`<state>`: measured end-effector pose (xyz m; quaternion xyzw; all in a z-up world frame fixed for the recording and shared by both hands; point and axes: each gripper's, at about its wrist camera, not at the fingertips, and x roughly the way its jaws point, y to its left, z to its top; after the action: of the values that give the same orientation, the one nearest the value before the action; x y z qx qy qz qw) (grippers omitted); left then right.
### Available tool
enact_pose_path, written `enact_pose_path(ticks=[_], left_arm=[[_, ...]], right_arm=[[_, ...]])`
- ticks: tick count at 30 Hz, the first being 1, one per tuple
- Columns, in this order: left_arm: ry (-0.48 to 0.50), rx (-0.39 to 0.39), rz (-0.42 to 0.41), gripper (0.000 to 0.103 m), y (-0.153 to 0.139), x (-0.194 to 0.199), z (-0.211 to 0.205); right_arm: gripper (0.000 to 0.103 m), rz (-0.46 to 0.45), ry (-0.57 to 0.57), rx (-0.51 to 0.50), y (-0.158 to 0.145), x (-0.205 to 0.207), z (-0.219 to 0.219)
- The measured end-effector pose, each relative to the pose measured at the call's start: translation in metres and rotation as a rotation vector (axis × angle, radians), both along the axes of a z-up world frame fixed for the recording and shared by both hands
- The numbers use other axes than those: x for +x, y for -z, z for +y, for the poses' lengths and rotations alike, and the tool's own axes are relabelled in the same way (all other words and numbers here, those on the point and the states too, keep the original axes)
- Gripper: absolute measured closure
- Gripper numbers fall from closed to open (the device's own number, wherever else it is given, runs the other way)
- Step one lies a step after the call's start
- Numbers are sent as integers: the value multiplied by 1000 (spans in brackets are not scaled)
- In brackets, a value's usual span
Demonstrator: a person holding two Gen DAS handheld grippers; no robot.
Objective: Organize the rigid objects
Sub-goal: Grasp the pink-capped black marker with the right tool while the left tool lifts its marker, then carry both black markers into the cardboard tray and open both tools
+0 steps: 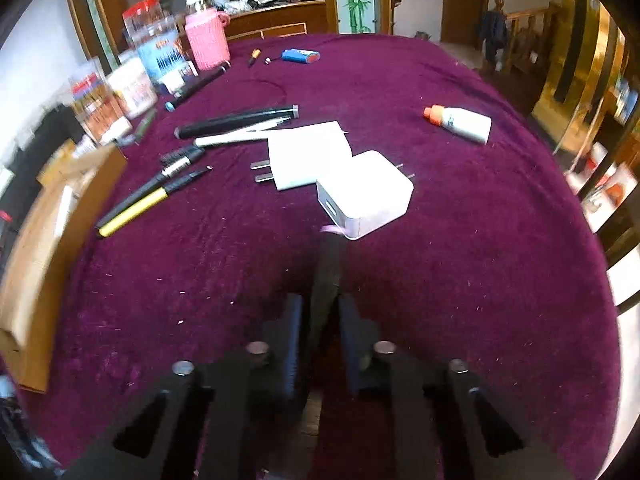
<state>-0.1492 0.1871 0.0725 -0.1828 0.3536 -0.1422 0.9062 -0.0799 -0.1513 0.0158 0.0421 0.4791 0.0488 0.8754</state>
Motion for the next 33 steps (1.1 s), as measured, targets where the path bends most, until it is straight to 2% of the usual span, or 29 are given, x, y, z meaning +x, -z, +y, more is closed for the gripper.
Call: enact_pose_path(ticks=[5, 8, 11, 14, 23, 29, 33], left_arm=[[-50, -25, 21, 89, 4, -2, 22], [-88, -14, 23, 88, 5, -3, 35], [-122, -2, 33, 89, 6, -1, 48], [-165, 16, 41, 89, 6, 4, 63], [-211, 92, 131, 89, 6, 53, 96], [-215, 94, 213, 89, 21, 95, 116], [-216, 75, 294, 89, 38, 120, 125]], right_arm=[[87, -8, -20, 177, -4, -10, -11], [87, -18, -72, 320, -10, -14, -9], [87, -27, -130, 420, -21, -16, 3], [87, -40, -207, 475, -37, -14, 28], [86, -9, -423, 538, -68, 10, 126], [86, 19, -510, 454, -69, 36, 195], [86, 81, -543, 425, -57, 59, 237]])
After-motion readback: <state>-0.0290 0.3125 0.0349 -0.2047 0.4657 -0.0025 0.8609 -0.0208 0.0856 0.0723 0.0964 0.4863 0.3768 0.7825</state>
